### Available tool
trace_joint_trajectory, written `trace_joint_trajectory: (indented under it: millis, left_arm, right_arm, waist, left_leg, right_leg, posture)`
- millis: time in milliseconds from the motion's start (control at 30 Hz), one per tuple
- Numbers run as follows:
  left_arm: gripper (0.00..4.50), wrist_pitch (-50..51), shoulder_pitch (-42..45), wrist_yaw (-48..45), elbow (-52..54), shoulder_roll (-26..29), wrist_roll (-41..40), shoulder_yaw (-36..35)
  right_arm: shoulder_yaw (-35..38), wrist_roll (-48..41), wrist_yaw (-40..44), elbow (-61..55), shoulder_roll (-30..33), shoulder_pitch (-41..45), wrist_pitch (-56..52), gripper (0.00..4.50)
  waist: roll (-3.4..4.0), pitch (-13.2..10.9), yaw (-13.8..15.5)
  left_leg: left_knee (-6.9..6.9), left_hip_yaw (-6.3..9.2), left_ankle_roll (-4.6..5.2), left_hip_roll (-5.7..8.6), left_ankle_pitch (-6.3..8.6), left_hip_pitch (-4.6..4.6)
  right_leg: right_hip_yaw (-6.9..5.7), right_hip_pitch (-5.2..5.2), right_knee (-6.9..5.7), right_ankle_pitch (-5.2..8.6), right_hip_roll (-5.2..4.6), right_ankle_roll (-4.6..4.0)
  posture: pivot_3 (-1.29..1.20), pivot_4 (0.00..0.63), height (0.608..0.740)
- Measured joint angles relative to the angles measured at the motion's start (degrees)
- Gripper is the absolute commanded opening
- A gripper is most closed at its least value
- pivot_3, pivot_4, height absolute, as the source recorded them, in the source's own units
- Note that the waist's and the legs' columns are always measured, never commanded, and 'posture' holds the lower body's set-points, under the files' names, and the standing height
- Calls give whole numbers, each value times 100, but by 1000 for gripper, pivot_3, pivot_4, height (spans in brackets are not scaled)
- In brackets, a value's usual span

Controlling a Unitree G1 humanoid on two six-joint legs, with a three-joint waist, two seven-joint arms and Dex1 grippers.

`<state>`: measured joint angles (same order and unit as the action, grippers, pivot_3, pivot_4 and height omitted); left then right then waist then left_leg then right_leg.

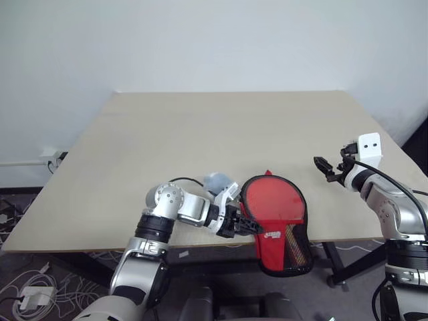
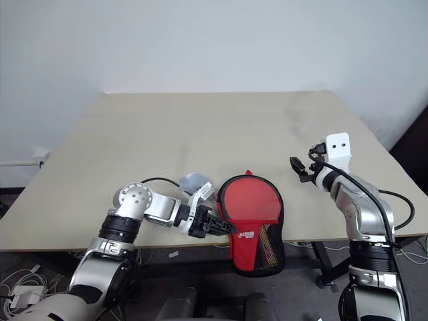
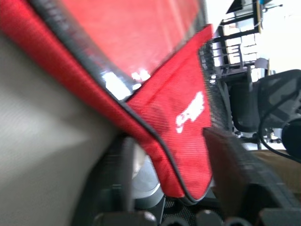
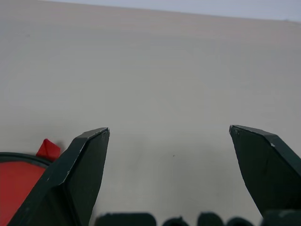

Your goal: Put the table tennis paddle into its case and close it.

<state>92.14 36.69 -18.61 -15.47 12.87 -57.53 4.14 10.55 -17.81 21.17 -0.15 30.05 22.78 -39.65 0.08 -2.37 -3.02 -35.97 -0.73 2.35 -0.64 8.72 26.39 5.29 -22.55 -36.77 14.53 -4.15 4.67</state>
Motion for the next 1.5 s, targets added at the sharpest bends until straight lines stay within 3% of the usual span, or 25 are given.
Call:
trace_joint_trajectory:
  millis: [67, 300, 400, 500, 600, 700, 933, 1233, 1300, 1500]
  left_arm:
    - [4053, -1, 45, -118, 27, 316, -179, 48]
    - [4053, -301, 36, -1356, 1389, 2009, -134, 439]
    - [4053, -1302, -179, -2234, 2127, 2590, 240, 564]
    - [4053, -2498, -327, -2804, 2298, 2748, 820, 576]
    - [4053, -3451, -203, -2949, 1772, 2692, 1618, 708]
    - [4097, -4057, 51, -2943, 964, 2468, 2322, 861]
    - [4097, -5155, 725, -3005, -664, 1730, 3399, 897]
    - [4097, -5590, 1039, -3185, -1935, 834, 3997, 918]
    - [4443, -5755, 1119, -3142, -2233, 658, 4173, 949]
    - [4473, -6078, 1297, -3074, -2862, 371, 4565, 939]
  right_arm:
    - [3, -26, 60, 1, 0, 0, -5, 4450]
    - [-287, -410, 699, -371, -23, -141, -353, 4450]
    - [-567, -481, 872, -594, -134, -207, -514, 4450]
    - [-800, -535, 950, -744, -226, -320, -728, 4450]
    - [-1050, -537, 999, -865, -311, -405, -859, 4450]
    - [-1219, -517, 958, -902, -464, -538, -916, 3524]
    - [-1334, -447, 788, -887, -724, -552, -895, 896]
    - [-1413, -235, 547, -558, -966, -519, -847, 896]
    - [-1451, -179, 478, -514, -1055, -520, -795, 851]
    - [-1480, -120, 451, -492, -1082, -526, -781, 851]
  waist:
    - [0, 0, -5]
    - [-1, -2, 4]
    - [-2, -2, 6]
    - [-2, -1, 36]
    - [-3, -1, 44]
    - [-5, -1, 43]
    - [-13, -4, 39]
    - [-17, -6, 38]
    - [-19, -6, 39]
    - [-20, -6, 37]
  left_leg:
    - [2, 0, -1, -4, 0, 0]
    - [5, -7, -4, -4, -1, 8]
    - [17, -17, -4, -4, -1, 8]
    - [35, -30, -4, 2, -1, 10]
    - [42, -36, -4, 9, -1, 12]
    - [42, -33, -3, 11, -1, 18]
    - [39, -25, -3, 10, -2, 20]
    - [13, -15, -1, 1, -3, 21]
    - [9, -13, -1, 1, -3, 21]
    - [3, -9, -1, -3, -3, 19]
  right_leg:
    - [2, 0, -2, 0, 5, -1]
    - [1, -12, 3, 0, 0, -1]
    - [-1, -14, 6, -2, -13, -8]
    - [-11, -23, 6, -2, -37, -8]
    - [-18, -26, 5, -2, -47, -8]
    - [-21, -30, 6, -2, -46, -7]
    - [-20, -32, 3, -2, -34, -4]
    - [-21, -22, 0, -2, -18, -1]
    - [-22, -19, 0, -3, -17, 1]
    - [-23, -13, 0, -8, -11, 10]
  posture:
    - [0, 0, 715]
    - [0, 0, 715]
    - [0, 0, 715]
    - [0, 0, 715]
    - [0, 0, 715]
    - [0, 0, 715]
    - [0, 0, 715]
    - [0, 0, 715]
    - [0, 0, 715]
    - [0, 0, 715]
